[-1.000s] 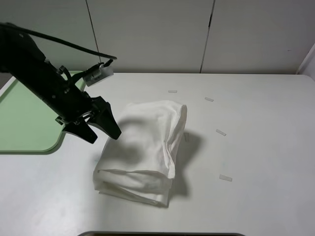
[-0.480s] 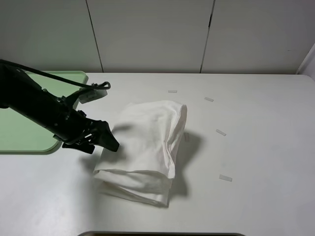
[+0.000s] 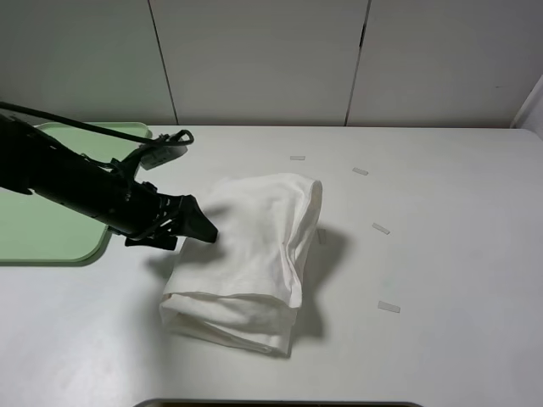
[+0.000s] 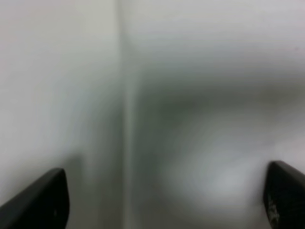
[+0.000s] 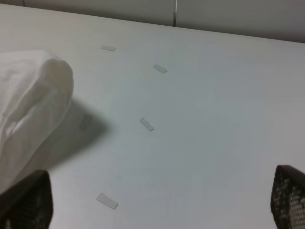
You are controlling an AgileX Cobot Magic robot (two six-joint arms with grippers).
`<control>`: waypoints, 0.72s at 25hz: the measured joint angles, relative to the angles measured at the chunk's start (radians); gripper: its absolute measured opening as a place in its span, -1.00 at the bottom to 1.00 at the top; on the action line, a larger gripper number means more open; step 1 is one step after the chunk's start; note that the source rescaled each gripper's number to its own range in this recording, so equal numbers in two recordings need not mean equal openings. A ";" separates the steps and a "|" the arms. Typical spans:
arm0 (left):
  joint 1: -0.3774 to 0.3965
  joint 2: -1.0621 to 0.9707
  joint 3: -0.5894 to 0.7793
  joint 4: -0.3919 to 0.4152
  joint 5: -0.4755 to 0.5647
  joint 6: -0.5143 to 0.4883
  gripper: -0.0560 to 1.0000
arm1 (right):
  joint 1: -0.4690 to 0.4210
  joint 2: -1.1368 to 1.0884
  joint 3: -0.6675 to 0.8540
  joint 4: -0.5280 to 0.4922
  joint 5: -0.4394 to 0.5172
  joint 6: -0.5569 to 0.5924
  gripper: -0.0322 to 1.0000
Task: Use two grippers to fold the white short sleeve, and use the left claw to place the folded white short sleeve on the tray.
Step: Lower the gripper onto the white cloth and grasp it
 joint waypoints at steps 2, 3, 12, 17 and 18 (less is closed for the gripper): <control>0.001 0.015 0.000 -0.037 0.013 0.042 0.65 | 0.000 0.000 0.000 0.000 0.000 0.000 1.00; 0.001 0.043 -0.001 -0.103 0.044 0.103 0.65 | 0.000 0.000 0.000 0.000 0.000 0.000 1.00; -0.024 0.178 -0.002 -0.357 0.147 0.311 0.57 | 0.000 0.000 0.000 0.000 -0.001 0.000 1.00; -0.024 0.181 -0.002 -0.360 0.152 0.316 -0.17 | 0.000 0.000 0.000 0.000 -0.001 0.000 1.00; -0.024 0.183 -0.002 -0.360 0.152 0.316 -0.35 | 0.000 0.000 0.000 0.000 -0.001 0.000 1.00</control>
